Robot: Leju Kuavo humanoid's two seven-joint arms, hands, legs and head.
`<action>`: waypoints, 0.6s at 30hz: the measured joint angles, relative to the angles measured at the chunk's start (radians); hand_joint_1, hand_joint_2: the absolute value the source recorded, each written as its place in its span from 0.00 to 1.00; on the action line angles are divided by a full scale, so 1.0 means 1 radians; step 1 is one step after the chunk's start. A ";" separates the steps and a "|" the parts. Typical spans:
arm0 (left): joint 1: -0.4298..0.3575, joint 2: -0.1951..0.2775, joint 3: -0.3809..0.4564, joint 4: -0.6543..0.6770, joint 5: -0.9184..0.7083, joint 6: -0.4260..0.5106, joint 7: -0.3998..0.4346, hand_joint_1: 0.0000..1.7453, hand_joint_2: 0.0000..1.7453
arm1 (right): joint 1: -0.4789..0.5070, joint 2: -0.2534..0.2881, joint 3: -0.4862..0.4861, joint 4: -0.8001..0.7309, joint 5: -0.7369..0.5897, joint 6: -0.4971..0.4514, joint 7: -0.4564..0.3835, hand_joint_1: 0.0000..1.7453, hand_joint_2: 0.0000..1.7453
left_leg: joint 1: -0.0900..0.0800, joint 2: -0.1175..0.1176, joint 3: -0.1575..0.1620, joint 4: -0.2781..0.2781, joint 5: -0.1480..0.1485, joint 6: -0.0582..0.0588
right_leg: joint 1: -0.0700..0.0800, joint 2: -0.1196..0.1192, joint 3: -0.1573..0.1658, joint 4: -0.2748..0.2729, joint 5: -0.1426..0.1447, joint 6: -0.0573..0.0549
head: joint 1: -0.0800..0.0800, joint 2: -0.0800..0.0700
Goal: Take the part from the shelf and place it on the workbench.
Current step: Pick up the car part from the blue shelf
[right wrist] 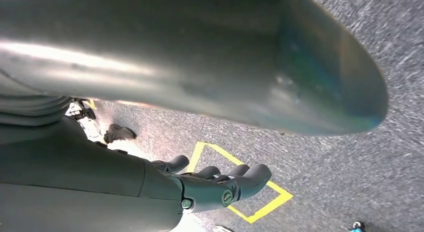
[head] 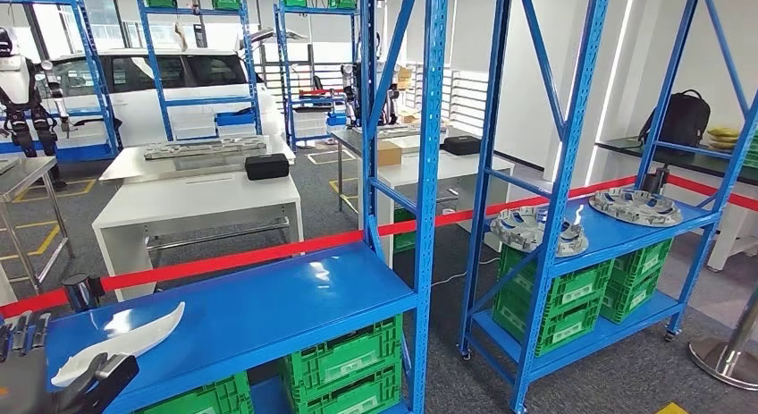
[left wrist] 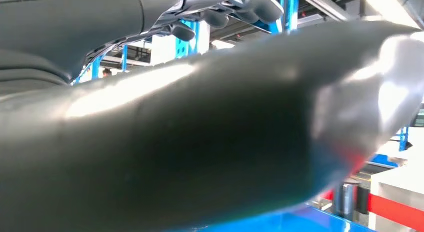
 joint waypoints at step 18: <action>0.015 0.018 0.016 0.001 0.002 -0.003 0.004 0.00 0.00 | -0.002 -0.004 -0.011 0.000 0.000 -0.001 0.000 0.00 0.00 | 0.005 0.000 -0.012 0.128 -0.113 -0.037 | -0.002 -0.003 -0.032 -0.007 0.044 -0.036 | 0.002 0.000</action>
